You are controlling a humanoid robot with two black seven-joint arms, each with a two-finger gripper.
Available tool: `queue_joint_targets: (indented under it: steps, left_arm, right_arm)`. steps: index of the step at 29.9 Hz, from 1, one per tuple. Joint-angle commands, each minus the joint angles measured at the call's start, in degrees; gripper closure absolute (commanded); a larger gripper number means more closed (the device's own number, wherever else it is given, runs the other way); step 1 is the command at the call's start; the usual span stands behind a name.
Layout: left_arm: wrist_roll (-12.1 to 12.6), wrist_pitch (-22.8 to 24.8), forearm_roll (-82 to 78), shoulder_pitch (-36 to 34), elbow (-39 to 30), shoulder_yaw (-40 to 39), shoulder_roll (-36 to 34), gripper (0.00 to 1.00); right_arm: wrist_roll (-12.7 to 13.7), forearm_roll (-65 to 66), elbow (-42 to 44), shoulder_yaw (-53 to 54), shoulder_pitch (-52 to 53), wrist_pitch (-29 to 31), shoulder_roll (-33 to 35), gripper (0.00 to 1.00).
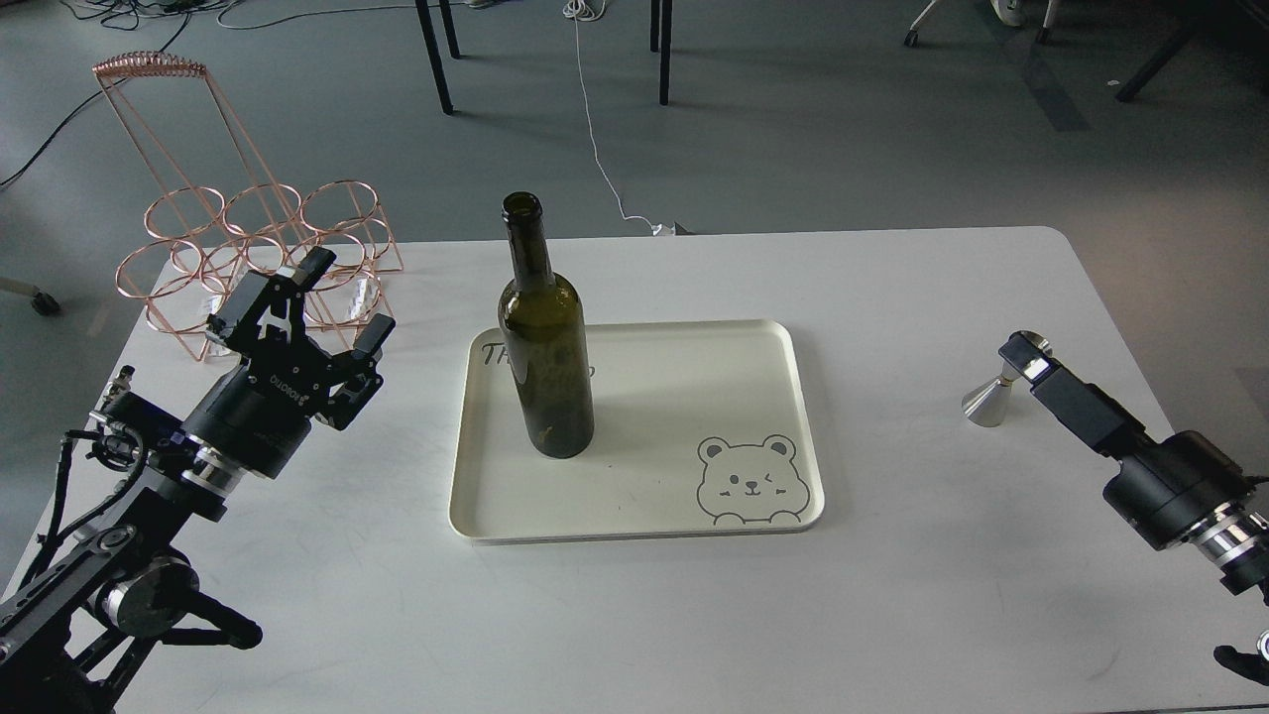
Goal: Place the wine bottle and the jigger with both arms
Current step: 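Release the jigger and raise the right gripper away, then reach the left gripper toward the neck of the green wine bottle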
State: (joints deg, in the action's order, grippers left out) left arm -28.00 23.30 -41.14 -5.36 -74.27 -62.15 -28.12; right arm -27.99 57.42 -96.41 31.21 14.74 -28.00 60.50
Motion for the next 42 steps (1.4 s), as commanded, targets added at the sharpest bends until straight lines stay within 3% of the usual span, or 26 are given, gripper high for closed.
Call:
queue_joint_targets:
  steps: [1,11,23,35,42]
  left_arm:
    - [0.0,0.0,0.0,-0.1,0.0,-0.1,-1.0,0.02]
    - [0.0,0.2,0.1,-0.1,-0.5,-0.3,-6.3,0.02]
    - [0.0,0.0,-2.8,-0.1,-9.0,-1.7,-14.9,0.02]
    - [0.0,-2.3,-30.6,-0.3,-17.1,-9.0,-18.8,0.02]
    - [0.0,-8.9,-48.5,-1.2,-19.0,-9.3,-22.0,0.02]
  right_arm:
    - [0.0,-7.7,-0.7,0.2,7.6,0.0,-2.0,0.04]
    - [0.0,-34.2,4.7,0.2,23.7,4.9,-13.7,0.03]
    - [0.0,-45.0,20.5,0.8,24.8,13.2,-30.4,0.02]
    - [0.0,-44.6,23.1,0.3,23.8,14.5,-32.5,0.02]
    - [0.0,-44.1,23.1,0.6,23.8,14.5,-32.6,0.02]
